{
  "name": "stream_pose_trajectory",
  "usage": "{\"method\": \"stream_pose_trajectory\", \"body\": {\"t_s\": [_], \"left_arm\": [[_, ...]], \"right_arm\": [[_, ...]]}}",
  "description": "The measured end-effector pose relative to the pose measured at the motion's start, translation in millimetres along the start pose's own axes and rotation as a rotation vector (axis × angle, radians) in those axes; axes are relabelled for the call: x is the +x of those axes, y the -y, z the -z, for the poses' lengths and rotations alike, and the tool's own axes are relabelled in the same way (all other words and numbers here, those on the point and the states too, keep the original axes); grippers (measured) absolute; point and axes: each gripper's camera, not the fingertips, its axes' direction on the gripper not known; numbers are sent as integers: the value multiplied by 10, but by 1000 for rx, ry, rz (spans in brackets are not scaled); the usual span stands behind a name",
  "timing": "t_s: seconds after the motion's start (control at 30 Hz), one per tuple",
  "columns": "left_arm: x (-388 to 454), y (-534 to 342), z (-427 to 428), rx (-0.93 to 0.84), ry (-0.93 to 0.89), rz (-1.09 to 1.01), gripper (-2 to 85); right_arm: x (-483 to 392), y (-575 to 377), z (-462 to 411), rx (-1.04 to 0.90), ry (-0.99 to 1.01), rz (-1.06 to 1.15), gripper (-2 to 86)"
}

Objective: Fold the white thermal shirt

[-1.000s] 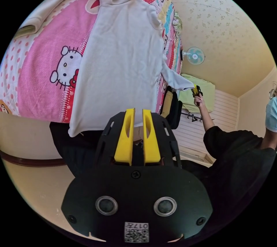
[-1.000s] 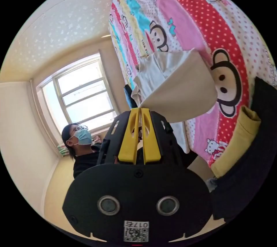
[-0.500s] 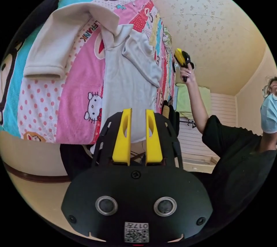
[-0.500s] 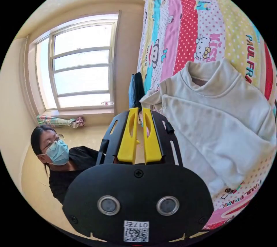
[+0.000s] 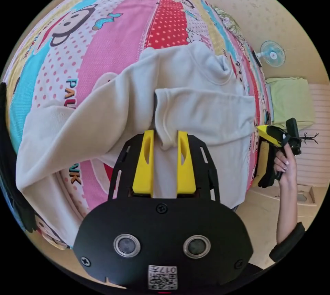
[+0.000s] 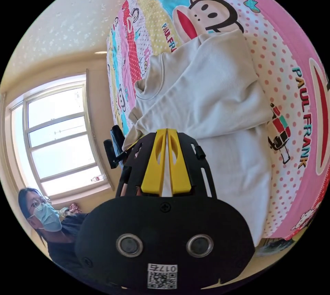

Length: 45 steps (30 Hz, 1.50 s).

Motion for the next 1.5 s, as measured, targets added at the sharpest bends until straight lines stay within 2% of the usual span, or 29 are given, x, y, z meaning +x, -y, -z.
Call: {"method": "stream_pose_trajectory", "body": {"t_s": [0.13, 0.23, 0.33, 0.4, 0.5, 0.6, 0.7, 0.77, 0.87, 0.93, 0.97, 1.0, 1.03, 1.1, 1.13, 1.2, 1.27, 1.37, 1.43, 1.47, 1.5], "left_arm": [[71, -323, 501, 169, -162, 37, 26], [27, -406, 353, 136, -91, 99, 30], [-128, -625, 339, 181, -110, 158, 51], [-216, -831, 465, 203, -118, 158, 72], [-375, -1258, 672, 183, 1, 192, 122], [-612, -1769, 866, 199, 79, 311, 155], [-827, -2159, 964, 227, 102, 432, 149], [-966, -2234, 872, 189, 139, 502, 160], [-1212, -2163, 537, 148, 6, 568, 175], [-1192, -2006, 454, 91, 105, 595, 135], [-1145, -1941, 465, 58, 142, 565, 116], [-1005, -1837, 550, 26, 164, 466, 62], [-831, -1799, 732, 54, 164, 377, 32], [-579, -1780, 1098, 111, 128, 250, 25], [-453, -1776, 1387, 132, 167, 200, 21], [-368, -1810, 1887, 177, 256, 163, 18], [-444, -1889, 2428, 237, 267, 160, 17], [-838, -1956, 3070, 218, 93, 148, 21], [-1268, -1988, 3313, 144, -194, 161, 25], [-1356, -1997, 3338, 124, -276, 162, 25], [-1494, -2012, 3356, 78, -451, 155, 26]], "right_arm": [[-260, 10, -302, 95, -249, 67, 5], [-291, 198, -854, -2, -394, 105, 5], [-78, 405, -1418, -137, -550, 63, 7], [-131, 410, -1403, -90, -553, 41, 9], [-421, 232, -1454, -48, -463, 226, 15], [-689, -18, -1711, -82, -416, 399, 28], [-1022, -238, -2149, -186, -280, 616, 59], [-1254, -294, -2553, -264, -307, 694, 80], [-1411, -229, -2879, -287, -340, 718, 85], [-1453, -160, -2936, -280, -315, 718, 82], [-1460, -114, -2917, -259, -300, 710, 78], [-1455, -91, -2895, -244, -296, 702, 76], [-1425, -43, -2830, -212, -288, 676, 71], [-1340, 40, -2709, -170, -270, 625, 61], [-1263, 98, -2619, -146, -258, 585, 53], [-1168, 166, -2493, -116, -236, 548, 44], [-1089, 226, -2378, -83, -239, 537, 34], [-984, 305, -2367, -15, -370, 512, 21], [-841, 424, -2520, -7, -495, 497, 14], [-674, 569, -2733, -55, -606, 469, 11], [-568, 655, -2871, -105, -664, 449, 9]]}}
